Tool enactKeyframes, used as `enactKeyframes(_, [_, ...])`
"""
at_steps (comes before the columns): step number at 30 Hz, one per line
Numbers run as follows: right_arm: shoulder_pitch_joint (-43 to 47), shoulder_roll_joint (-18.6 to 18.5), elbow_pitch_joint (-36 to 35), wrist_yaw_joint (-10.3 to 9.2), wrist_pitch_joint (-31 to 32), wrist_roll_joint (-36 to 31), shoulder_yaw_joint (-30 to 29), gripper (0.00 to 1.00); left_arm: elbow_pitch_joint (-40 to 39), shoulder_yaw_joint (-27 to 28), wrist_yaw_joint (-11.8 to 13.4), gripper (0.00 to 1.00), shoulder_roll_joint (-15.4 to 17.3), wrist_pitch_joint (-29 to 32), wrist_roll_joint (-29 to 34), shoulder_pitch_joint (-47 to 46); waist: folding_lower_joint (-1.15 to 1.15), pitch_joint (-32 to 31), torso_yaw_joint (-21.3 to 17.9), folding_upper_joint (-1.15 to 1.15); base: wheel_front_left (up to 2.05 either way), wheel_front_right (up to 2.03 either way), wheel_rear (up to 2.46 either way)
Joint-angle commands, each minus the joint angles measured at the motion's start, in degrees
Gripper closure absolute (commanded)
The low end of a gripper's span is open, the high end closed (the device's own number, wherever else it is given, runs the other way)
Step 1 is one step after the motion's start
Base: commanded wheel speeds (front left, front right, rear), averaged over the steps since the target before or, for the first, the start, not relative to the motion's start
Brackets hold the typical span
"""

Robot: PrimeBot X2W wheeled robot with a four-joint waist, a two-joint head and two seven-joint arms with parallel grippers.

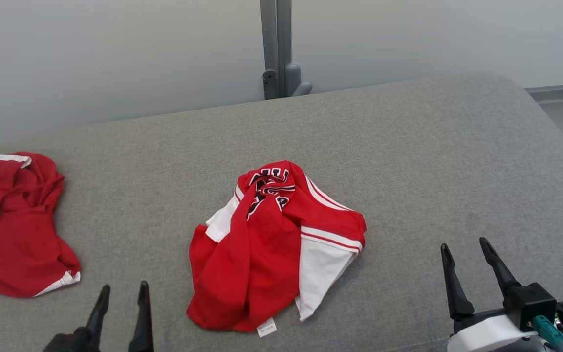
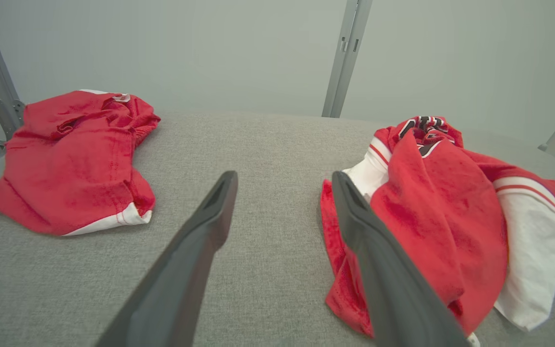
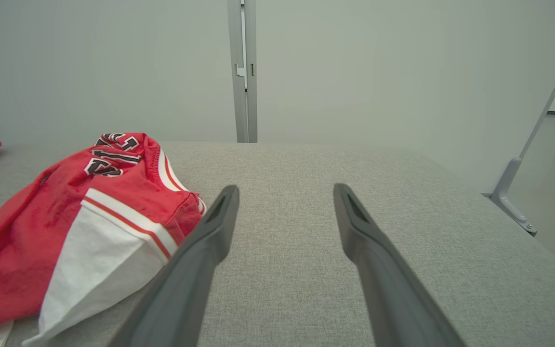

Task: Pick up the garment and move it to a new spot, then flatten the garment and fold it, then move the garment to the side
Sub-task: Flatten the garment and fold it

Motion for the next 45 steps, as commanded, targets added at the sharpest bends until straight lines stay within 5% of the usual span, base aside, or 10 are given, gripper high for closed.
enactKeyframes(1, [-0.2, -0.1, 0.0, -0.04, -0.2, 0.2, 0.1, 0.00, 0.3, -2.6, -0.2, 0.00, -0.1, 0.0, -0.2, 0.5, 0.00, 0.0, -0.3, 0.48, 0.00, 0.00, 0.00])
enactKeyframes(13, [-1.3, -0.1, 0.0, -0.04, -0.2, 0.0, 1.0, 0.00, 7.4, -19.1, -0.1, 0.00, 1.0, 0.0, -3.5, -5.1, 0.00, 1.6, -3.0, 0.48, 0.00, 0.00, 0.00])
enactKeyframes(23, [-1.6, -0.1, -0.1, -0.04, -0.2, 0.6, 1.0, 0.00, 20.6, -20.7, 1.5, 0.00, 1.5, 0.0, -1.9, -11.9, 0.00, 3.1, -6.3, 0.48, 0.00, 0.00, 0.00])
enactKeyframes(24, [-1.7, -0.1, -0.1, -0.04, -0.2, 0.7, 1.0, 0.00, 22.0, -20.7, 1.7, 0.56, 1.7, 0.0, -1.9, -12.5, 0.00, 3.1, -6.5, 0.48, 0.00, 0.00, 0.00])
enactKeyframes(25, [-1.7, -0.1, -0.1, -0.04, -0.2, 0.8, 1.0, 0.00, 22.9, -20.6, 1.8, 1.00, 1.7, 0.0, -2.0, -13.1, 0.00, 3.2, -6.7, 0.48, 0.00, 0.00, 0.00])
enactKeyframes(32, [-2.0, -0.1, -0.3, -0.04, -0.2, 1.7, 0.5, 0.00, 19.6, -16.0, 2.4, 1.00, 2.8, 0.2, -4.4, -17.9, 0.00, 4.2, -7.3, 0.48, 0.00, 0.00, 0.00])
enactKeyframes(45, [-5.4, -0.1, 0.3, -0.04, -0.2, 2.5, 2.5, 0.00, 15.3, -10.2, 4.1, 1.00, 8.9, 10.5, -8.0, -35.7, 0.00, 8.4, -10.1, 0.48, 0.00, 0.00, 0.00])
